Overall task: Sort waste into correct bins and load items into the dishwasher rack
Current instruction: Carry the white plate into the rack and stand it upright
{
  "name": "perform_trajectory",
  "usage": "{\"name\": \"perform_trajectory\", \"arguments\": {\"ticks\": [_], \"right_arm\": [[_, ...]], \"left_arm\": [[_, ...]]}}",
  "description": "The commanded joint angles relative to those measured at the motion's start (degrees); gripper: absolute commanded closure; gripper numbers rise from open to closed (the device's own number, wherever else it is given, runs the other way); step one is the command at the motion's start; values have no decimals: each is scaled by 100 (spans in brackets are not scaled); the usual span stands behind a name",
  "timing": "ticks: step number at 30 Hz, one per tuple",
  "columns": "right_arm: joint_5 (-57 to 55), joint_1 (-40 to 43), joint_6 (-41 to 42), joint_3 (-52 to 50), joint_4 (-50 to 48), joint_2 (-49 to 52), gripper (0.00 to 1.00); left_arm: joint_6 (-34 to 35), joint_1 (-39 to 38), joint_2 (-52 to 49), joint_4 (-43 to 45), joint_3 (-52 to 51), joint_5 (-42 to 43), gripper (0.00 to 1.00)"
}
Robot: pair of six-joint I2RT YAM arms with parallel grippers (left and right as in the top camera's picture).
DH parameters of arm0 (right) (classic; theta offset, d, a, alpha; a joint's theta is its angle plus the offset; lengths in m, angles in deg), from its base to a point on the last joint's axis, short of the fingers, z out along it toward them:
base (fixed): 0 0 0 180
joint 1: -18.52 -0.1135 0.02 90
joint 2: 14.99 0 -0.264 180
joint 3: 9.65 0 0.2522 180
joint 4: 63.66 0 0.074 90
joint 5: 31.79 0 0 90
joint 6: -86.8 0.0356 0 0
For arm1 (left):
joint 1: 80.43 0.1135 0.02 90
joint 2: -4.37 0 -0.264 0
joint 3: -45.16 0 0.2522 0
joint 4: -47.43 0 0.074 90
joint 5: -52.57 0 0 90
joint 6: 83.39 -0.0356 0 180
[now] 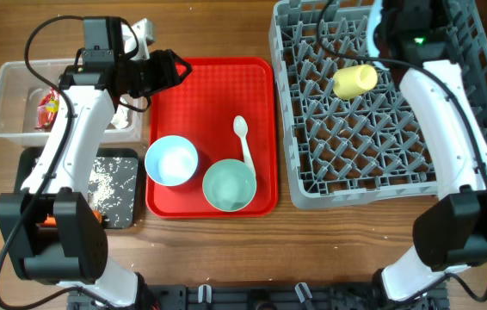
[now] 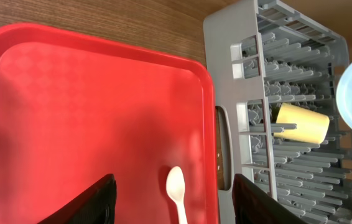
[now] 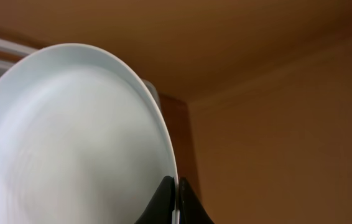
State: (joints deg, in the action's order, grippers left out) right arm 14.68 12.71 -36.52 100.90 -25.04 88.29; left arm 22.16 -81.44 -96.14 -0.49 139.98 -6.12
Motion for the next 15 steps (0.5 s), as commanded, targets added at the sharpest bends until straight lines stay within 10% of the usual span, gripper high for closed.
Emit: {"name": "perform_trajectory", "arguments": {"ticks": [1,15], "right_arm": [[-278,238,-181,22,13,229,96],[-55,125,-785,22,133,1147,95]], "left_arm": [[-15,2,-44,-2,28,-35,41],[-15,2,-44,0,28,-35,40]]}}
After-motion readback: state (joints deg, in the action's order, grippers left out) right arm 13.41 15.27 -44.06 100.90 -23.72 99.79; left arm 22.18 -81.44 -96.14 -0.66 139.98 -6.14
